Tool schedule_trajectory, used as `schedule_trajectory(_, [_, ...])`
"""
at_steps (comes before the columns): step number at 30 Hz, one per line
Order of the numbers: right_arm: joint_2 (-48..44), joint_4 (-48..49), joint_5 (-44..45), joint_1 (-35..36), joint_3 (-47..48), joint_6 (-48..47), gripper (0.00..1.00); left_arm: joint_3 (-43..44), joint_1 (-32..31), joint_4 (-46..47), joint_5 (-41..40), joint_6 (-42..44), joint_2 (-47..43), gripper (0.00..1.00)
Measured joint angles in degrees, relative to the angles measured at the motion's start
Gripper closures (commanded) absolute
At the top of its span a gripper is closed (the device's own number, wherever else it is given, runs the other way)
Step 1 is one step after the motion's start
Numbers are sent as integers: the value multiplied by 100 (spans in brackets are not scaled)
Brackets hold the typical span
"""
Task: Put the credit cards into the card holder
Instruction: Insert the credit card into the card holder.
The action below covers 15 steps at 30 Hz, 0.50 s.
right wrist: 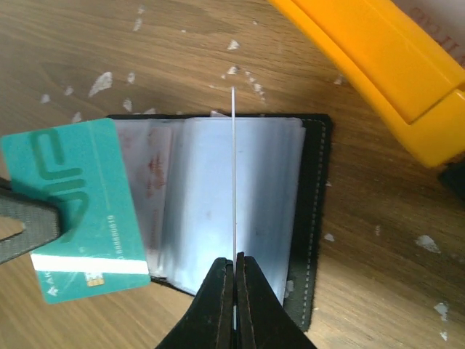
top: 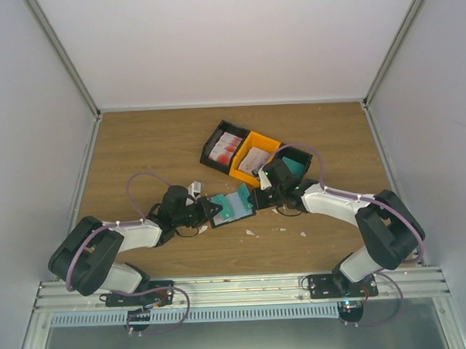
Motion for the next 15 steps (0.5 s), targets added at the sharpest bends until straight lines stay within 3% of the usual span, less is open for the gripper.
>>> schedule_trajectory(15, [232, 24, 442, 2, -39, 149, 99, 0, -4, 326, -107, 11, 428, 100])
